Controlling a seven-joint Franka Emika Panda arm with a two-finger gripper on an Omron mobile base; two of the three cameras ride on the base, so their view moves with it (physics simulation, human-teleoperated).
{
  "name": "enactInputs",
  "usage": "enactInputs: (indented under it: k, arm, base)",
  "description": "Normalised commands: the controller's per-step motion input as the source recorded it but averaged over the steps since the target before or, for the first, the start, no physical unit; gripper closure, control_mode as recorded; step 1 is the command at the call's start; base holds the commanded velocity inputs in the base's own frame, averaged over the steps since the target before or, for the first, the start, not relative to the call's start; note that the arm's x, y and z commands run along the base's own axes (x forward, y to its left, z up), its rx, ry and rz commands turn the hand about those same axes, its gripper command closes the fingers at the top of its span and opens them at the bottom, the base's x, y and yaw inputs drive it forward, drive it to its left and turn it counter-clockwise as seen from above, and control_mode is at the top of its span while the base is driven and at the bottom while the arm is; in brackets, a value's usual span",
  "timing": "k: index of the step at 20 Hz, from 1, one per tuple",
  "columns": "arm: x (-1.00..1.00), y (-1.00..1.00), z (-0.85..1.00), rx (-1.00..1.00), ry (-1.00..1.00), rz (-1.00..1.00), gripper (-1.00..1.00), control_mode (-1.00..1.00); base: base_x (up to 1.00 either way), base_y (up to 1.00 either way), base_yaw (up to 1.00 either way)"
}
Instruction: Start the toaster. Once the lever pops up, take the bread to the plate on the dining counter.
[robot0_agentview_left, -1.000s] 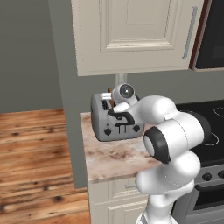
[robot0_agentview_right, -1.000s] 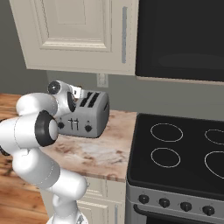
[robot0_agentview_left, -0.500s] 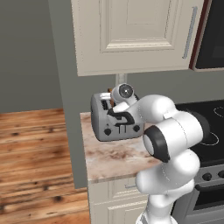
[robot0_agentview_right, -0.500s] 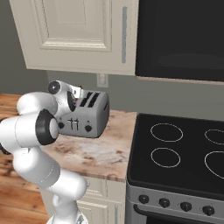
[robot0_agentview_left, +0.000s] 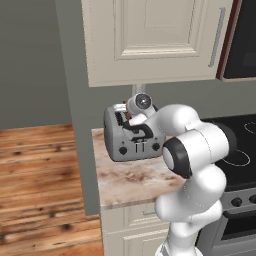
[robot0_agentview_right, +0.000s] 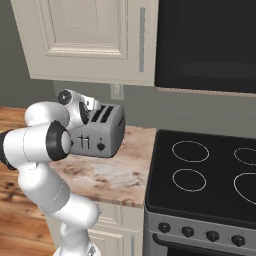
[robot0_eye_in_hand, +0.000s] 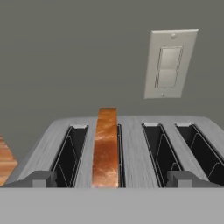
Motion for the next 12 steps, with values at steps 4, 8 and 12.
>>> enactInputs:
  k: [4,8,12]
  arm:
    - [0.05,0.0,-0.01,0.0,0.0,0.0,-1.0,-1.0]
    - [0.0,0.0,-0.01,0.0,0.01,0.0,-1.0,-1.0]
    - [0.0,0.0,0.0,0.0,0.04,0.0,-1.0,-1.0]
  base:
    - [0.0,0.0,0.0]
    - [0.0,0.0,0.0]
    - [0.0,0.0,0.0]
